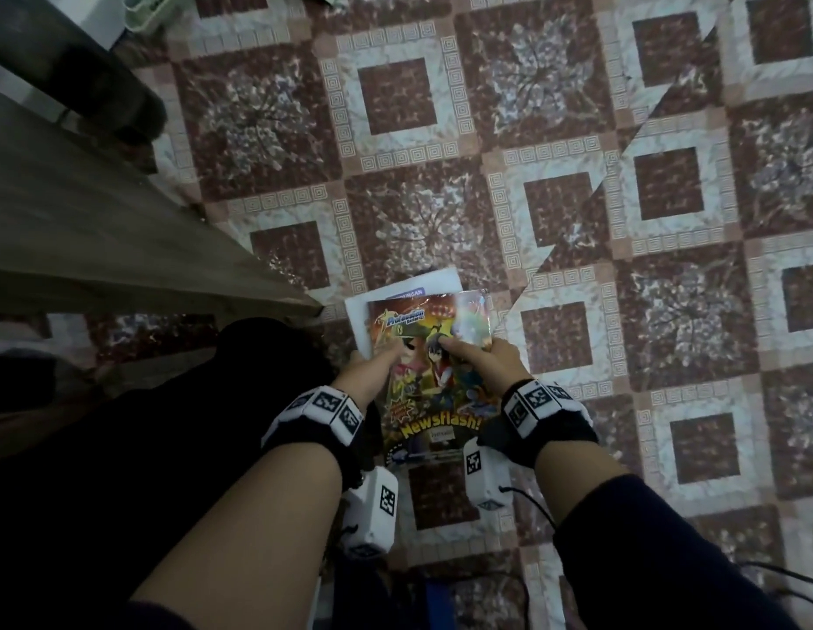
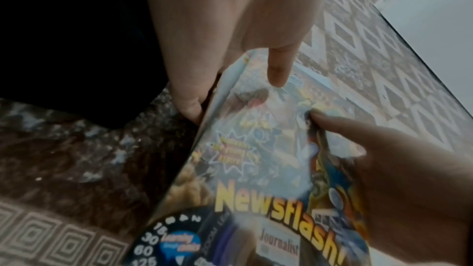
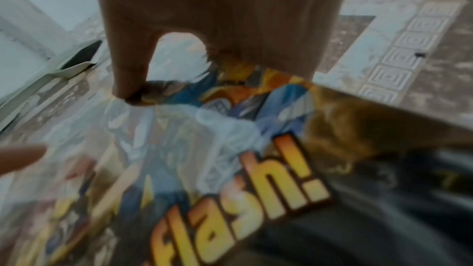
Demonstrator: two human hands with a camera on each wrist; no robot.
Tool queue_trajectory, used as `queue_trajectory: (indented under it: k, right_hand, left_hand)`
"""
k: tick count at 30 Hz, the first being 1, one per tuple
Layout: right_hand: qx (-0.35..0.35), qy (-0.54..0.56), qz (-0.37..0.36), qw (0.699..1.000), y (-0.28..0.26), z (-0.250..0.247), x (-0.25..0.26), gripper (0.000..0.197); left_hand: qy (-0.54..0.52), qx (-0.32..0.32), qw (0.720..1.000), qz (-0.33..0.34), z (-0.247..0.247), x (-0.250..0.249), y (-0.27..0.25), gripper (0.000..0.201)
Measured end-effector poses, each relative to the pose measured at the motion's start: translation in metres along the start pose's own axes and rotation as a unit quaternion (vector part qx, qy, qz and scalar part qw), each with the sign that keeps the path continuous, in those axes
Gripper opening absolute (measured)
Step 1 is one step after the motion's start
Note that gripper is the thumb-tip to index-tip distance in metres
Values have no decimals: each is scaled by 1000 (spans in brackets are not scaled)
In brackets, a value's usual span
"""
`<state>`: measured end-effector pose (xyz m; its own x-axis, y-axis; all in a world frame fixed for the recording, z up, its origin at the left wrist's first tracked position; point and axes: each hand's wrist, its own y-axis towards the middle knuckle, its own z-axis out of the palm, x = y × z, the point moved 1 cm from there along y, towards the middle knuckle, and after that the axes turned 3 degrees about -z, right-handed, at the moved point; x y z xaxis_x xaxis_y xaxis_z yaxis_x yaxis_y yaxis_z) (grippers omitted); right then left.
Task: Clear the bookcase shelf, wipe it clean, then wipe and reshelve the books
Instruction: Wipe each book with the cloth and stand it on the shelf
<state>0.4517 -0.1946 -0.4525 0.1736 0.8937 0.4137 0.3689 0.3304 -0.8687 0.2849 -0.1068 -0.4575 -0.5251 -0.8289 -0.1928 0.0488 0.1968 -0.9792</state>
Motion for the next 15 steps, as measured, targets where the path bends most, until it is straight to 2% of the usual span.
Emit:
queue_trajectory:
  k: [1,3,4,7,8,10,12,13,15]
  right_hand:
    - [11,-2,1,1000,0,0,0,67]
    - [30,11,6,999,-1,2,1,82]
    - [35,23,1,999,-4,2,3,83]
    - [31,46,-25,998,-16,0,9,59]
    - [39,50,-35,997,-20,-3,12,48]
    - [48,63,-59,995,-27,-9,16,38]
    - [41,87,-73,993,-36,-15,20,50]
    - [30,93,-78,992,-41,-19,21,57]
    - [12,115,-87,990,-54,-28,26,53]
  left_hand:
    - [-8,-2,1000,-6,0,2,-1,84]
    - [-33,12,999,-9,-1,-4,-21,44]
    - [-41,19,999,-10,-3,-7,-31,33]
    - [-60,33,998,-16,-9,-6,-41,32]
    - [-55,30,998,-14,-11,-8,-45,41]
    - [-31,17,999,-3,-12,-9,-51,86]
    - [-13,4,1000,10,-9,-10,-50,123]
    - [-9,-6,1000,12,-6,-12,-51,132]
    - [-4,-23,999,40,2,-27,-66,140]
